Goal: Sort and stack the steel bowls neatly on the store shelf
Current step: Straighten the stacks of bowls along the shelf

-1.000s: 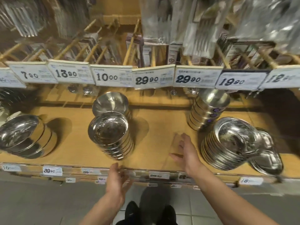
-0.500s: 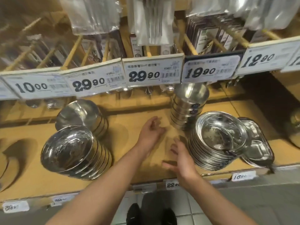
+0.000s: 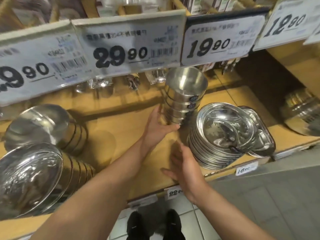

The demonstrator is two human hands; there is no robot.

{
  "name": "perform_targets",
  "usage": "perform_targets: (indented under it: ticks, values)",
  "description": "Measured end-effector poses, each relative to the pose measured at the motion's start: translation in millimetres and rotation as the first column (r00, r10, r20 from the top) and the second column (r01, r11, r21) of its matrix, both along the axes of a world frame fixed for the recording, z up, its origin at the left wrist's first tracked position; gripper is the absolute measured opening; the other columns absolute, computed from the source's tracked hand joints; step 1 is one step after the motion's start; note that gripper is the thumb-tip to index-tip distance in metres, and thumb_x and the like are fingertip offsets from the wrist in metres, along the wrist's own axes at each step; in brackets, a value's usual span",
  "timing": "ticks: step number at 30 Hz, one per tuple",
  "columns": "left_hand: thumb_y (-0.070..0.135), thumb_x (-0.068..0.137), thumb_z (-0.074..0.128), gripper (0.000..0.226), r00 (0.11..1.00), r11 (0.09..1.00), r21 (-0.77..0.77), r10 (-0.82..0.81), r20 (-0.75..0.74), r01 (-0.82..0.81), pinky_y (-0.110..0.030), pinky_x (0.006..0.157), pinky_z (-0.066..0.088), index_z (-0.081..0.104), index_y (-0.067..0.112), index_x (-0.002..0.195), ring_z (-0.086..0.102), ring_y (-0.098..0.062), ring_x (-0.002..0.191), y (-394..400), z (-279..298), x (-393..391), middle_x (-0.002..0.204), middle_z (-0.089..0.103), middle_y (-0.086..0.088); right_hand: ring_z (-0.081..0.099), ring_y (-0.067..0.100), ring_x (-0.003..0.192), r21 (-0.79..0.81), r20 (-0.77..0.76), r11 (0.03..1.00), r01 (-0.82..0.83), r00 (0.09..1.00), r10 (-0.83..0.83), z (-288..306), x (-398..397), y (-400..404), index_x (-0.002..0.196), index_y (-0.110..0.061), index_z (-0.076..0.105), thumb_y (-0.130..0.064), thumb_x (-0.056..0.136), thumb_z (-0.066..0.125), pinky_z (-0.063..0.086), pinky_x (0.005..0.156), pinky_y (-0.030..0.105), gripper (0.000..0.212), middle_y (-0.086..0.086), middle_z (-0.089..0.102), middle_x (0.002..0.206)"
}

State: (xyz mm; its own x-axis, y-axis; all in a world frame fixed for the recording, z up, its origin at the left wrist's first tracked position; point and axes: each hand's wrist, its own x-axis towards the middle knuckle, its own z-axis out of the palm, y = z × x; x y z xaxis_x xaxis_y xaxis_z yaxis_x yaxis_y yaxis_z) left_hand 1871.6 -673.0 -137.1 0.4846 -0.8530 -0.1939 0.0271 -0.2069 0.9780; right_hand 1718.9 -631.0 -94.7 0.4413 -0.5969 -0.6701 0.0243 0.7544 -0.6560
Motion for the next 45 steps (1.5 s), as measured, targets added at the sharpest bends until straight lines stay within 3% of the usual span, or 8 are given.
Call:
perform_targets:
  ticks: [4, 15, 20, 26, 35, 37, 39, 45]
  values:
    - [0.03, 0.05, 0.094, 0.111, 0.99, 0.997, 0.008, -0.08, 0.112, 0.079, -0.038, 0.113, 0.041, 0.039, 0.024, 0.146, 0.051, -0.006, 0.13, -9.2, -1.3, 4.5, 0.144, 0.051, 0.004, 0.051, 0.011, 0.128, -0.014, -0.004, 1.0, 0.021, 1.0, -0.021, -2.0, -0.1, 1.5, 0.138, -0.035, 0.054, -0.047, 0.105, 0.043, 0.057, 0.096, 0.049, 0.038, -0.008, 0.055, 0.137]
    - [0.04, 0.046, 0.097, 0.14, 0.959, 0.999, -0.007, -0.042, 0.28, 0.045, -0.039, 0.114, 0.039, 0.015, 0.02, 0.157, 0.047, -0.015, 0.134, -21.3, -6.6, 3.0, 0.145, 0.049, 0.004, 0.064, -0.003, 0.108, -0.2, -0.208, 0.979, -0.049, 0.978, 0.007, -3.8, -14.3, 10.2, 0.142, -0.032, 0.055, -0.037, 0.098, 0.061, 0.054, 0.102, 0.038, 0.045, -0.015, 0.064, 0.127]
    - [0.05, 0.044, 0.093, 0.13, 0.949, 0.999, 0.036, -0.023, 0.316, 0.013, -0.042, 0.111, 0.042, 0.028, 0.021, 0.152, 0.051, -0.018, 0.131, -25.5, -13.7, 2.5, 0.143, 0.054, 0.001, 0.056, 0.003, 0.124, -0.318, -0.298, 0.935, -0.155, 0.953, 0.057, -2.6, -17.6, 12.6, 0.146, -0.027, 0.051, -0.037, 0.094, 0.068, 0.041, 0.114, 0.03, 0.056, -0.007, 0.059, 0.138]
    - [0.036, 0.046, 0.098, 0.119, 0.964, 0.999, -0.027, 0.031, 0.266, -0.024, -0.034, 0.11, 0.044, 0.037, 0.019, 0.148, 0.055, -0.013, 0.125, -23.8, -14.7, 1.8, 0.135, 0.059, 0.002, 0.056, 0.006, 0.128, -0.321, -0.285, 0.928, -0.188, 0.954, 0.094, -4.6, -15.5, 13.3, 0.145, -0.022, 0.051, -0.033, 0.093, 0.071, 0.045, 0.09, 0.009, 0.057, 0.0, 0.06, 0.139]
    - [0.025, 0.053, 0.097, 0.093, 0.977, 0.99, -0.137, 0.07, 0.201, -0.043, -0.018, 0.091, 0.052, 0.049, 0.025, 0.132, 0.064, -0.001, 0.112, 12.7, -15.4, 17.0, 0.119, 0.068, 0.013, 0.054, 0.004, 0.127, -0.317, -0.298, 0.914, -0.252, 0.942, 0.157, -3.6, -4.1, 14.3, 0.148, -0.022, 0.049, -0.033, 0.093, 0.07, 0.042, 0.09, 0.007, 0.059, -0.002, 0.058, 0.14]
    - [0.028, 0.054, 0.098, 0.092, 0.977, 0.989, -0.143, 0.067, 0.201, -0.038, -0.031, 0.099, 0.053, 0.048, 0.026, 0.132, 0.063, -0.008, 0.116, 24.3, -15.8, 20.8, 0.123, 0.067, 0.009, 0.055, 0.003, 0.124, -0.318, -0.302, 0.913, -0.256, 0.94, 0.159, -2.8, 0.7, 14.0, 0.147, -0.023, 0.05, -0.033, 0.093, 0.07, 0.044, 0.084, 0.004, 0.058, -0.003, 0.058, 0.138]
    - [0.028, 0.053, 0.098, 0.096, 0.981, 0.989, -0.136, 0.075, 0.177, -0.051, -0.043, 0.103, 0.051, 0.044, 0.022, 0.133, 0.062, -0.014, 0.12, 36.7, -17.6, 24.1, 0.127, 0.065, 0.003, 0.055, 0.004, 0.125, -0.322, -0.31, 0.91, -0.26, 0.937, 0.158, -3.1, 4.1, 14.2, 0.146, -0.024, 0.051, -0.035, 0.094, 0.069, 0.046, 0.097, 0.014, 0.057, -0.004, 0.058, 0.139]
    - [0.033, 0.053, 0.099, 0.104, 0.982, 0.987, -0.082, 0.147, 0.115, -0.138, -0.035, 0.107, 0.048, 0.042, 0.02, 0.138, 0.06, -0.008, 0.123, 85.8, -19.9, 21.7, 0.13, 0.063, 0.007, 0.046, 0.016, 0.138, -0.313, -0.317, 0.917, -0.246, 0.938, 0.144, -4.7, 11.7, 12.2, 0.15, -0.03, 0.045, -0.055, 0.087, 0.058, 0.035, 0.119, 0.045, 0.069, -0.005, 0.049, 0.151]
